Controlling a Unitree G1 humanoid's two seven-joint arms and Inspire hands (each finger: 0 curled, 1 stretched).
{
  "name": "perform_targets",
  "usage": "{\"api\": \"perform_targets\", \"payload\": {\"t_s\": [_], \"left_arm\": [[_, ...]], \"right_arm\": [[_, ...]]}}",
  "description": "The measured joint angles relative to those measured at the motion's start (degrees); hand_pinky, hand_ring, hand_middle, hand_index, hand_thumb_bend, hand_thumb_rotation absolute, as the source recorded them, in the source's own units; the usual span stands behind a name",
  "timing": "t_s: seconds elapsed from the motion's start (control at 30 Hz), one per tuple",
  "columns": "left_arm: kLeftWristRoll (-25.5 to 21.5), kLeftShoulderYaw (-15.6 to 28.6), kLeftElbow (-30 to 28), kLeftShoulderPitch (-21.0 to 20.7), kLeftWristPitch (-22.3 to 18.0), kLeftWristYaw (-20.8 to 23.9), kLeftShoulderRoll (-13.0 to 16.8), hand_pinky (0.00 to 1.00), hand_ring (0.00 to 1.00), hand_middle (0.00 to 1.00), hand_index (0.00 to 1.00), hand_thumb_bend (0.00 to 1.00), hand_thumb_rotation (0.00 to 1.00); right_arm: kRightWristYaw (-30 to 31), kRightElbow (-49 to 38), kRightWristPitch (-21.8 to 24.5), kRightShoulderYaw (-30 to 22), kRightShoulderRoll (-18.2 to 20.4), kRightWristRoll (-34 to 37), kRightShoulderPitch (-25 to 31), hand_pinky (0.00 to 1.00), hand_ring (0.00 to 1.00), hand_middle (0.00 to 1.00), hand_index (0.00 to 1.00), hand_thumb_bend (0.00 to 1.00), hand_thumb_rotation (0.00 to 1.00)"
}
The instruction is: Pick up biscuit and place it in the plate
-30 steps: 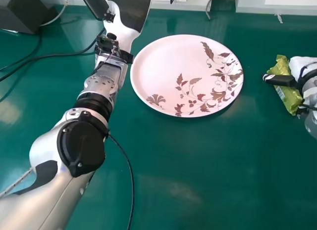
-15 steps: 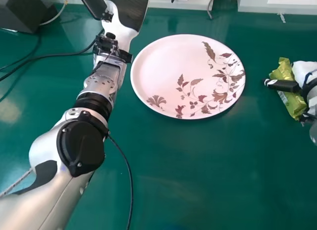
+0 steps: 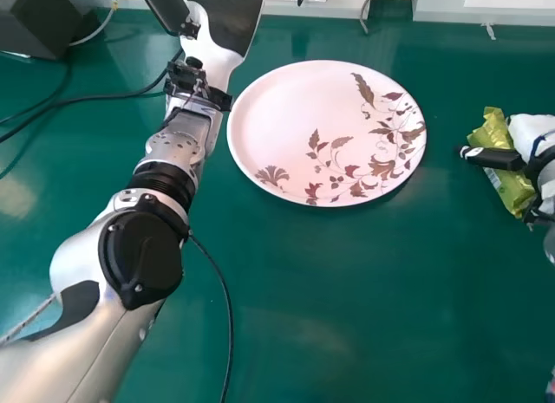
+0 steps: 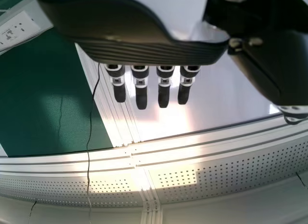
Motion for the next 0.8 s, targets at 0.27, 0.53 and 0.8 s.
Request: {"api": "perform_targets", "payload": {"t_s": [0.27, 0.53, 0.8], "left_arm": [[-1.06, 0.74, 0.00, -0.10, 0.39, 1.05, 0.00, 0.98, 0.96, 1.00, 1.00, 1.00, 0.42], [-3.02, 2.56, 0.12, -0.99, 4.17, 2.86, 0.01, 0.99, 0.96, 1.00, 1.00, 1.00, 0.40], [-3.56, 3.30, 0.34, -1.26, 6.55, 3.45, 0.41, 0.99, 0.96, 1.00, 1.00, 1.00, 0.41]], "right_arm": [[0.01, -0.27, 0.07, -0.25, -0.02, -0.07, -0.03, 0.34, 0.50, 0.63, 0.63, 0.55, 0.03], [0.51, -0.98, 0.14, -0.81, -0.05, -0.03, -0.08, 0.27, 0.44, 0.51, 0.56, 0.46, 0.00], [1.17, -2.04, 0.14, -1.26, -0.13, -0.04, 0.16, 0.31, 0.45, 0.55, 0.50, 0.45, 0.00]]}}
